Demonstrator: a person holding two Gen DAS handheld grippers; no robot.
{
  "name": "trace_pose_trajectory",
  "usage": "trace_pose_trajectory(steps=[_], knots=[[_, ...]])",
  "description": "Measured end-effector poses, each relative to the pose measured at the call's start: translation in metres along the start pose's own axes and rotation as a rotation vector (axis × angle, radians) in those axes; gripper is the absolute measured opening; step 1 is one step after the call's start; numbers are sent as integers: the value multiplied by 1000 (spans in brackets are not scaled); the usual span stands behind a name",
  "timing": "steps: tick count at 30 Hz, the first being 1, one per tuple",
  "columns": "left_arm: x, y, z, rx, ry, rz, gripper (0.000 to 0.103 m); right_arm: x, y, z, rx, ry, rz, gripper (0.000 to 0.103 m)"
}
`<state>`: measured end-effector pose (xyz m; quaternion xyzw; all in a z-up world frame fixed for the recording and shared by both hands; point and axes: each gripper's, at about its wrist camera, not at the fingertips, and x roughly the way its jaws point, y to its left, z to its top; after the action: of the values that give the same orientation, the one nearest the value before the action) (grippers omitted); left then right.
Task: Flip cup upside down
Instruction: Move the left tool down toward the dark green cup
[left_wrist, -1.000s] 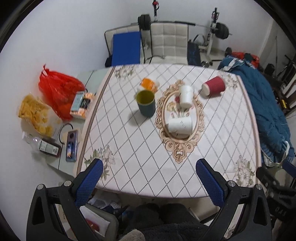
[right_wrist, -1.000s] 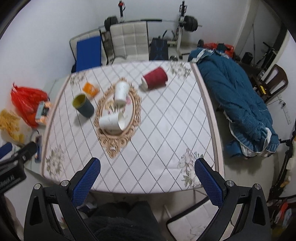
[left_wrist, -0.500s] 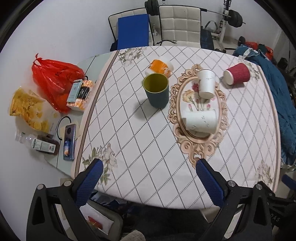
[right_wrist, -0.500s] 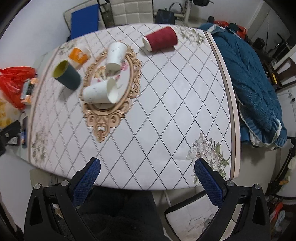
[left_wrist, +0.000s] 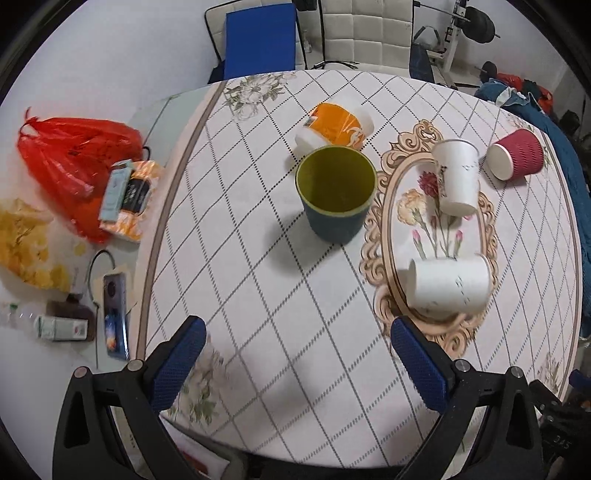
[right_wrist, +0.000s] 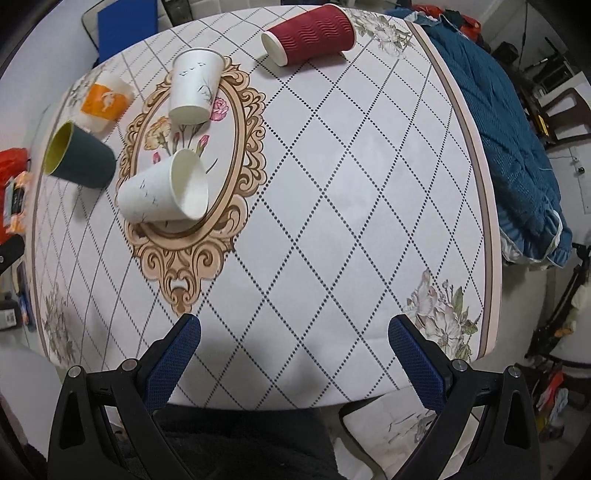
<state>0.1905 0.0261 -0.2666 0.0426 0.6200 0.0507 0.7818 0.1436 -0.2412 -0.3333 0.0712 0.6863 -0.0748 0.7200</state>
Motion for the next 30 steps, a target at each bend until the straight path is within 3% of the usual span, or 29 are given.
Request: trace_pose_trajectory(steps=[7,12,30], knots=[[36,5,30,34,-34,-39,103,15,13,28,31,35,-40,103],[58,2,44,73,-100,-45,103,25,22,42,37,44,-64,103],[113,-23,62,208,-277,-84,103,66,40,74,46,73,-128,103]])
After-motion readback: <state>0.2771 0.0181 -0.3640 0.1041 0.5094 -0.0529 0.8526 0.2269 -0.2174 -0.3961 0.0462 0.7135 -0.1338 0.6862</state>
